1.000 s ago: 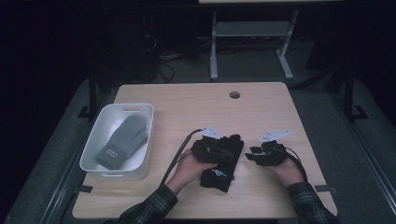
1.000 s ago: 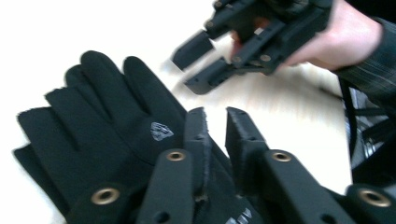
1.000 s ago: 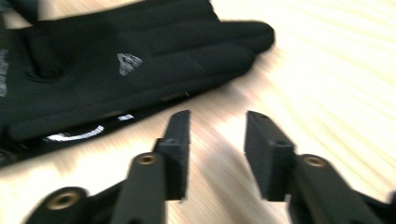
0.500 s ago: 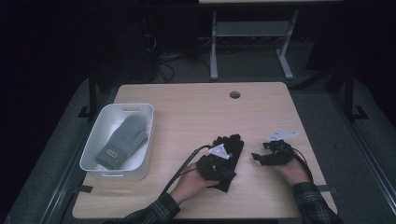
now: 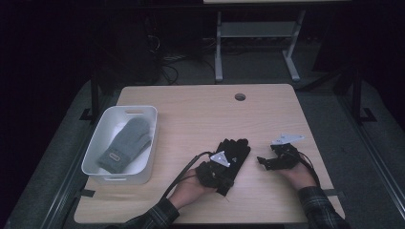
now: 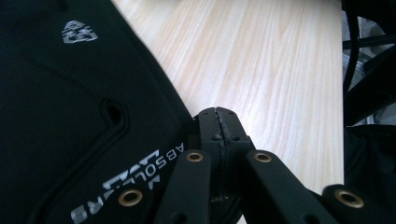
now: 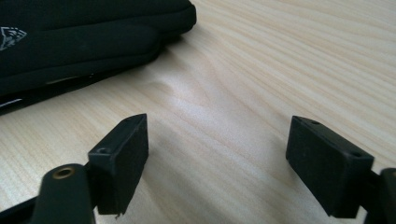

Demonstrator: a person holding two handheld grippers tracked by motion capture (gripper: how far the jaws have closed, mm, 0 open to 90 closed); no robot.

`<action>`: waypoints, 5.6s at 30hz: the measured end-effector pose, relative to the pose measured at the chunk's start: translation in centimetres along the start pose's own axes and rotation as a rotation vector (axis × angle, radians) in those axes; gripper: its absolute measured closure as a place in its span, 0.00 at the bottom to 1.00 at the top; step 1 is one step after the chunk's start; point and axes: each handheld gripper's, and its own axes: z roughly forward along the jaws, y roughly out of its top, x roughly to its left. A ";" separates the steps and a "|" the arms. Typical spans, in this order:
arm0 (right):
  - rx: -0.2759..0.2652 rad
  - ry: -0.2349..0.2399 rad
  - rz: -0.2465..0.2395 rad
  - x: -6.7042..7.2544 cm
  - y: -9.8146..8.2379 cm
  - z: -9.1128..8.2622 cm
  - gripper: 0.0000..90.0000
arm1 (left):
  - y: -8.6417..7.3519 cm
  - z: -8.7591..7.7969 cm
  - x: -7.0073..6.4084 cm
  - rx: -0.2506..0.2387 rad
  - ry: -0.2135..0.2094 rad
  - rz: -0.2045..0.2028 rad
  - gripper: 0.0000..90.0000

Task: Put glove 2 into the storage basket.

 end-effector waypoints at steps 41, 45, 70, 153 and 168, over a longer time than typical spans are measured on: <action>-0.024 -0.007 0.007 0.2 -0.1 0.5 0.13 | 1.7 -5.6 6.1 -0.074 0.140 0.013 0.40; -0.024 -0.006 0.008 0.2 0.0 0.5 0.13 | 2.3 -4.6 7.0 -0.072 0.134 0.021 0.29; -0.025 -0.005 0.005 0.2 0.0 0.6 0.13 | 1.1 -0.2 8.0 0.032 0.172 0.053 0.27; -0.026 -0.008 0.008 0.3 0.0 0.6 0.13 | -8.4 -28.5 11.3 -0.144 0.518 -0.349 0.73; -0.026 -0.008 0.009 0.3 0.0 0.6 0.13 | -12.3 -26.6 13.9 -0.084 0.533 -0.475 0.72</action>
